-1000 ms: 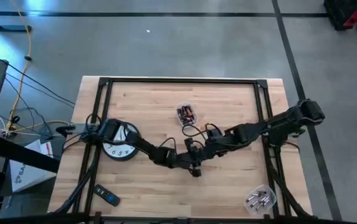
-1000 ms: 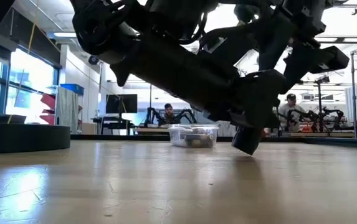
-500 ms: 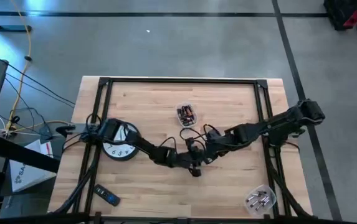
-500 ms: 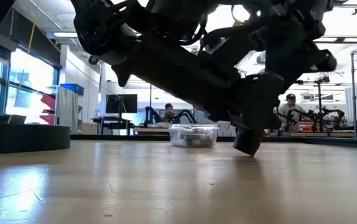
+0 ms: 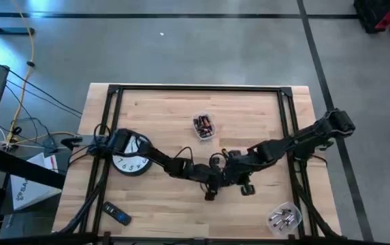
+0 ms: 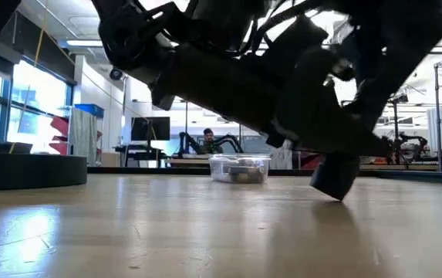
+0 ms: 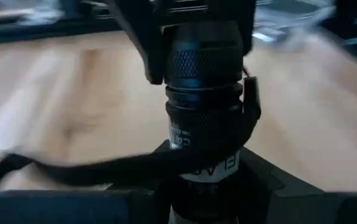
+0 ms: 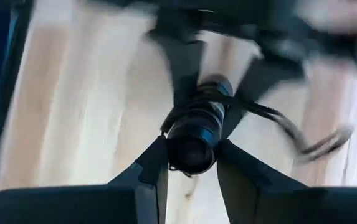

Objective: Insert battery
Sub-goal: Open the lid of the black flashlight

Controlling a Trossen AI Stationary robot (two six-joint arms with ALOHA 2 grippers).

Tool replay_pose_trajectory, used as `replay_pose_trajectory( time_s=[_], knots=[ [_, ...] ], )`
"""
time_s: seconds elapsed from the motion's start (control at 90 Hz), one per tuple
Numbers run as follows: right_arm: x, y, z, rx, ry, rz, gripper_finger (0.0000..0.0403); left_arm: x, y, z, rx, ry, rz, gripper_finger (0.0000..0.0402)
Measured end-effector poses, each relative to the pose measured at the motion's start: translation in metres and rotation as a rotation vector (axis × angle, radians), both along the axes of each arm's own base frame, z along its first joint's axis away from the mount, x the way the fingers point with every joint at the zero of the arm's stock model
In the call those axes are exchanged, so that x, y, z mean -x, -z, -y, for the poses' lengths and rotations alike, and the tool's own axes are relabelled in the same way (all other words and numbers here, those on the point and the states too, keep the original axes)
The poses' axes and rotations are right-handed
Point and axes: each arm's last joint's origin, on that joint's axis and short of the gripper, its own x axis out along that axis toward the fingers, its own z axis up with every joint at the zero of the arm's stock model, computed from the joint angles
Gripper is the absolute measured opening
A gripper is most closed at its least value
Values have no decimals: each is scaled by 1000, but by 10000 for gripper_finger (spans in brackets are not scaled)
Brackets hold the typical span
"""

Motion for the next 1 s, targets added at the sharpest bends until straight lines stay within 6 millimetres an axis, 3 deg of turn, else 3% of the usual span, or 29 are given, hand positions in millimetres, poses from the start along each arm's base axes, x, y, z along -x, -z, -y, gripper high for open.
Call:
replay_pose_trajectory(
  time_s=[0.256,0.433,0.533,0.678,1.0],
  knots=[
    [3,-3,-22,153,-389,162,80,2,0,4,191,254,-66,97],
    [7,-3,-31,306,-434,203,67,2,-1,3,227,290,-72,97],
    [9,-3,-34,305,-284,197,55,0,-1,0,164,187,-42,97],
    [8,-7,-36,171,72,172,48,-1,-1,-4,82,58,-12,97],
    [-8,-52,-18,-185,830,76,49,-1,-1,-6,-69,-143,25,97]
  ],
)
